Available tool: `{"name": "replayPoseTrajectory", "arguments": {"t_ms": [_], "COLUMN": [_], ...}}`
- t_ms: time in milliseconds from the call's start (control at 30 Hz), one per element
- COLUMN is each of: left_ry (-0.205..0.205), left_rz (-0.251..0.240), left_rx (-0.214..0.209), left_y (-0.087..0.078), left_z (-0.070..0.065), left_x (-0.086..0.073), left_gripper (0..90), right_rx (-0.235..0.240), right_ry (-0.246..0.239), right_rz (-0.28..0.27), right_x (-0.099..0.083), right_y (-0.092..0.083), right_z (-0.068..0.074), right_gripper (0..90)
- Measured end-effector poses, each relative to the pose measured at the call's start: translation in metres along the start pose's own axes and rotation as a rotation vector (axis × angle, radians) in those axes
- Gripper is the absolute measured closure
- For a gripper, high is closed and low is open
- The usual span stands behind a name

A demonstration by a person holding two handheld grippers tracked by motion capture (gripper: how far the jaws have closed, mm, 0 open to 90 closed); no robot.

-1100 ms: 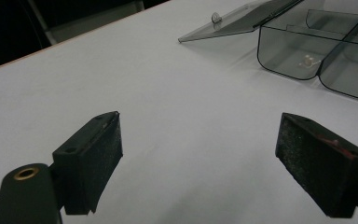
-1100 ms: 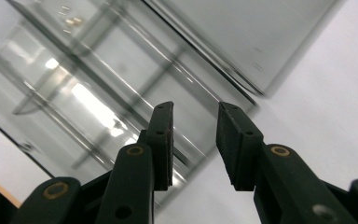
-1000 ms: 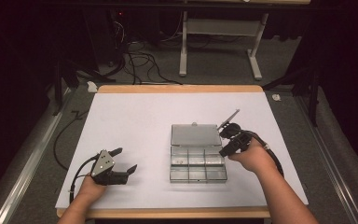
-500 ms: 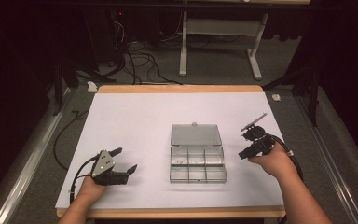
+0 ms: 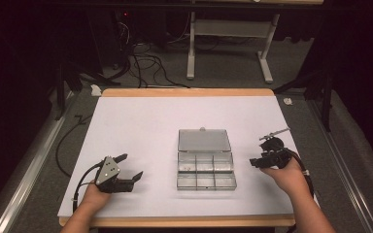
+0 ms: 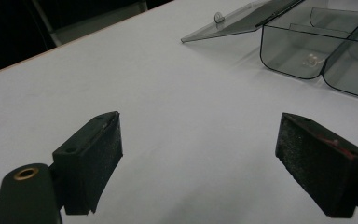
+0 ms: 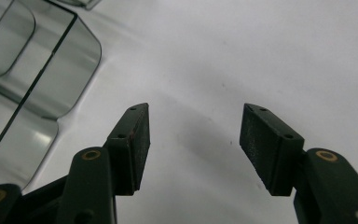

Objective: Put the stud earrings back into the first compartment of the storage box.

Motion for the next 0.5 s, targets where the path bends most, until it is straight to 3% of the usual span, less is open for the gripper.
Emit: {"name": "replayPoseTrajectory", "arguments": {"t_ms": [100, 167, 267, 333, 367, 400, 500], "left_ry": [-0.001, -0.001, -0.007, -0.004, -0.002, -0.002, -0.009], "left_rz": [0.001, 0.002, 0.0, -0.005, -0.002, -0.002, 0.0], "left_rx": [0.003, 0.001, -0.001, 0.006, 0.005, 0.005, 0.005], "left_y": [0.0, 0.0, 0.0, 0.0, 0.0, 0.0, 0.0], "left_z": [0.0, 0.0, 0.001, 0.0, 0.0, 0.0, 0.001], "left_x": [0.0, 0.0, 0.0, 0.0, 0.0, 0.0, 0.0], "left_gripper": [15.0, 15.0, 15.0, 15.0, 15.0, 15.0, 15.0], "right_rx": [-0.003, 0.025, 0.032, 0.036, 0.051, 0.075, 0.048], "right_ry": [0.002, 0.014, 0.013, 0.036, 0.049, 0.06, 0.089], "right_rz": [-0.109, -0.18, -0.247, -0.371, -0.379, -0.344, -0.401], "right_x": [-0.006, -0.01, -0.023, -0.038, -0.046, -0.046, -0.044], "right_y": [0.003, 0.003, 0.008, 0.009, 0.011, 0.011, 0.006], "right_z": [0.0, 0.002, 0.001, 0.0, -0.001, -0.002, -0.009], "right_gripper": [40.8, 39.9, 37.7, 40.9, 41.0, 31.9, 33.7]}}
Point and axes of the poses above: each handheld gripper's, and its own axes: y roughly forward along the jaws, x roughly out of its top, z roughly to its left, the point moved 6 cm from there along y, roughly forward along the jaws, and after that the axes turned 10 degrees about y, right-handed, at the moved point
